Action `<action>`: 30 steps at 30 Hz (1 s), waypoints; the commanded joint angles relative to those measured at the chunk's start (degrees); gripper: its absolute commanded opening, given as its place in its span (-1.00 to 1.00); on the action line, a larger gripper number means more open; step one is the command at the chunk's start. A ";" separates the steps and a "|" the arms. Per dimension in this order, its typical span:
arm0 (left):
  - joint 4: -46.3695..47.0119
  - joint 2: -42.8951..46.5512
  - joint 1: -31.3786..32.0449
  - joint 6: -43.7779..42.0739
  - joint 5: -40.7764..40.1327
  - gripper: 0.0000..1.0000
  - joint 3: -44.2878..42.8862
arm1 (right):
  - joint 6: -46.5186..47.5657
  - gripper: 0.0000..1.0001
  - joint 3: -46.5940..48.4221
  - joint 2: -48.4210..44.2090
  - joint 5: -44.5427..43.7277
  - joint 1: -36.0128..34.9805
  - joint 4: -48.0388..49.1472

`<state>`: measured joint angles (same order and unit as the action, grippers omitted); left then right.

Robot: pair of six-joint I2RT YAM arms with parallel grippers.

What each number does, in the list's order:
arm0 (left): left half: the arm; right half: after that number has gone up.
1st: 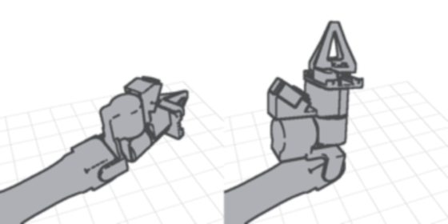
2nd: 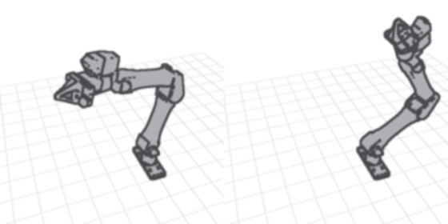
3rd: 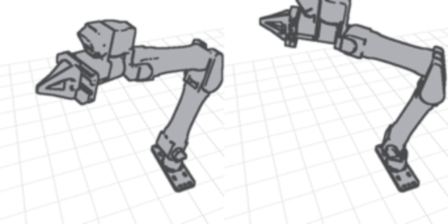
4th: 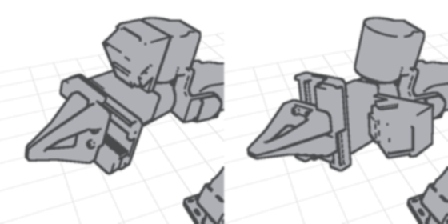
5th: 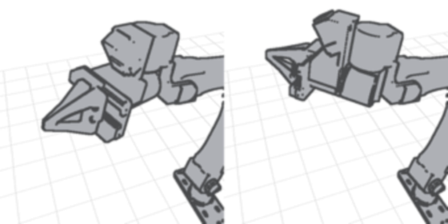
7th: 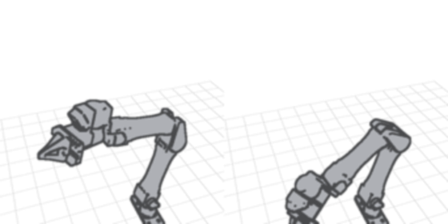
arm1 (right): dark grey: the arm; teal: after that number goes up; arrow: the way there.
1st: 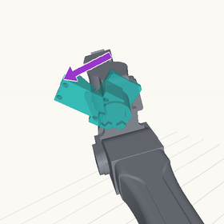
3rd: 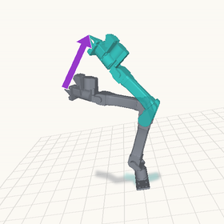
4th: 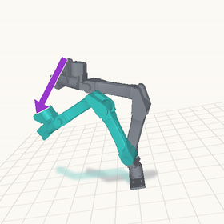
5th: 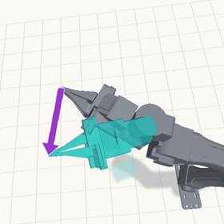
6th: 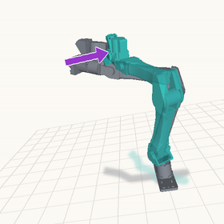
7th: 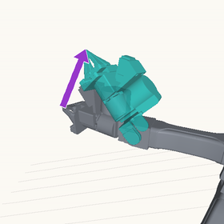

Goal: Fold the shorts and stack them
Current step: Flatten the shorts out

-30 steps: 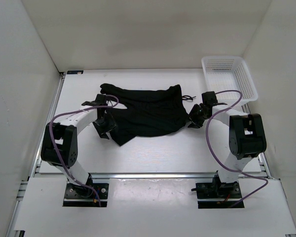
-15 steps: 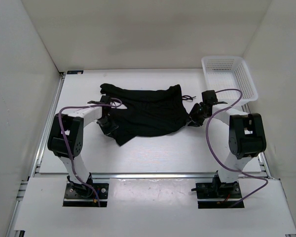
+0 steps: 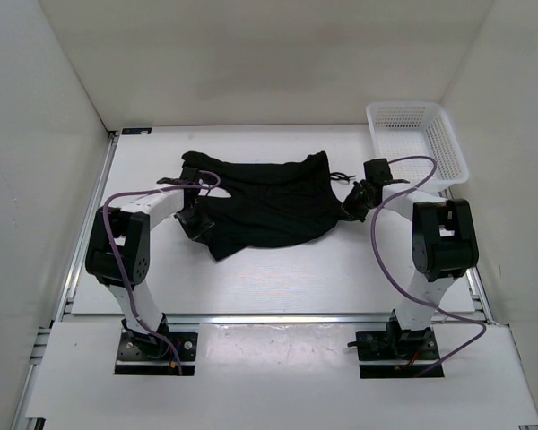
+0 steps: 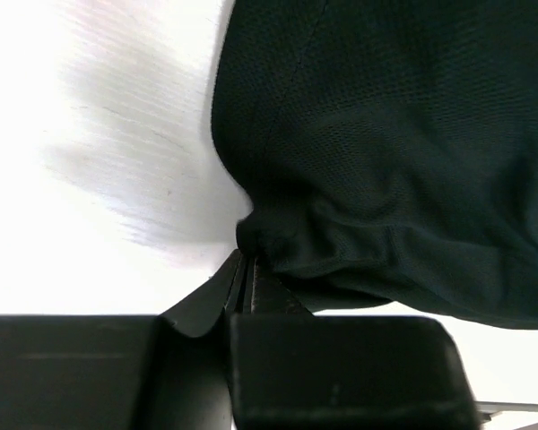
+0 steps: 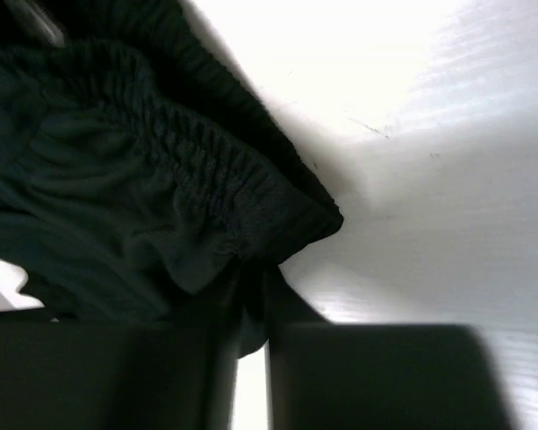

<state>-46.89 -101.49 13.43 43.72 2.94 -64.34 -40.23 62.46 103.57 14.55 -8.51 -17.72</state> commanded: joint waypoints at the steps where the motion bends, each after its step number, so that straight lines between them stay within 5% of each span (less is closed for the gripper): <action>1: -1.79 4.11 -1.65 -1.00 -2.05 -0.79 -3.33 | -1.07 -0.98 3.80 0.67 0.31 -0.98 1.02; 10: -16.02 4.73 -10.17 -7.07 -5.39 -0.79 -30.29 | -0.47 -1.00 21.55 -2.66 -0.31 -0.98 -6.71; 15: -21.31 8.14 -14.12 -9.88 -5.93 -0.79 -41.92 | 0.06 -1.00 22.37 -10.04 -2.06 -0.98 -8.56; 20: -20.52 17.01 -14.84 -10.59 -2.24 -0.79 -31.58 | 0.68 -1.00 9.22 -18.65 -2.07 -1.51 -9.09; 27: -15.51 35.38 -14.05 -6.91 3.73 -0.79 1.63 | 0.68 -1.00 -12.77 -32.36 -4.61 -2.03 -7.86; 28: -14.90 38.27 -14.05 -5.51 4.52 -0.72 8.02 | 0.68 -1.00 -16.97 -35.16 -3.48 -2.03 -7.86; 30: -14.11 39.70 -14.05 -4.36 7.68 -0.30 12.98 | 0.68 -0.58 -20.52 -37.55 -1.98 -2.03 -7.86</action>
<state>-62.70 -64.47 -0.69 36.86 6.00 -56.62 -40.21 44.66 70.81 12.03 -10.61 -26.06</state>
